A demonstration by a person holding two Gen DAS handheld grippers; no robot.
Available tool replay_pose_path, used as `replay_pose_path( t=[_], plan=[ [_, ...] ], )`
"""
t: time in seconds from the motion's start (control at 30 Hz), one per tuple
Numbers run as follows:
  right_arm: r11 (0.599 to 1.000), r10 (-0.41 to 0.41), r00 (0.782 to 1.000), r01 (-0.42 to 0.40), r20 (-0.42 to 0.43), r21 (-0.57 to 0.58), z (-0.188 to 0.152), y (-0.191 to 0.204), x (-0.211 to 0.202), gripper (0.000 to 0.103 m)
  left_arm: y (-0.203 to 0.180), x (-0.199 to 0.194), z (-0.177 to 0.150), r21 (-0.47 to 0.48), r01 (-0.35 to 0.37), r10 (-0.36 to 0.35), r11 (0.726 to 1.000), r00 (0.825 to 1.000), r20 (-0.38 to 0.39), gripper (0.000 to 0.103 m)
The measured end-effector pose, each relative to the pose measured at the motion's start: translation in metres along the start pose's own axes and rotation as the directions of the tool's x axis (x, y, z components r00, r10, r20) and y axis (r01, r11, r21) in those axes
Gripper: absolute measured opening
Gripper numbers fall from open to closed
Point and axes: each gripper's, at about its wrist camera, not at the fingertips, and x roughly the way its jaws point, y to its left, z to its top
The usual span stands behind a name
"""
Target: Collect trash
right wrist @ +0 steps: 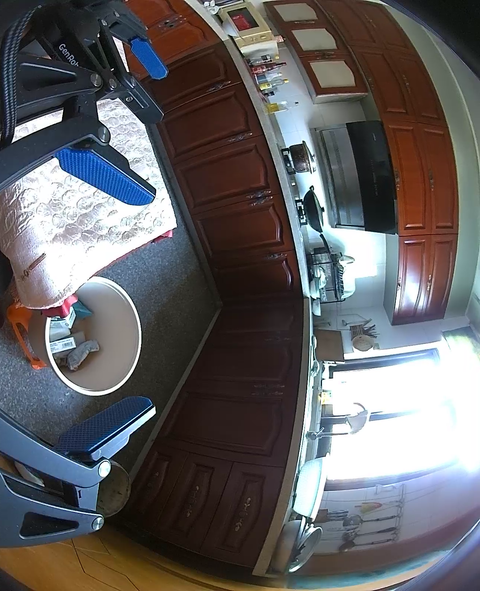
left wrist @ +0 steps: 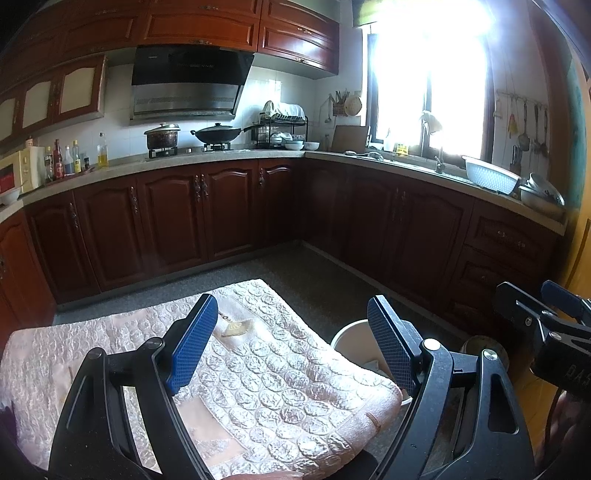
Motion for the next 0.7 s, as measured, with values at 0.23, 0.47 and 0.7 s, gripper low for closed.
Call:
replay_pose_path(
  t=[0.23, 0.47, 0.7],
  plan=[
    [1.0, 0.0, 1.0, 0.0, -0.006, 0.002, 0.0003, -0.0023, 0.0008, 0.103, -0.0005, 0.0011, -0.0015, 0.006, 0.007, -0.007, 1.0, 1.0, -0.004, 0.083],
    [1.0, -0.001, 1.0, 0.001, -0.009, 0.002, 0.0014, -0.0037, 0.0029, 0.103, -0.0011, 0.0016, -0.0016, 0.007, 0.008, -0.008, 1.0, 1.0, -0.005, 0.083],
    [1.0, 0.002, 1.0, -0.001, -0.013, 0.005, 0.0013, -0.0052, 0.0048, 0.103, -0.0017, 0.0024, -0.0024, 0.011, 0.014, -0.014, 1.0, 1.0, -0.009, 0.083]
  ],
)
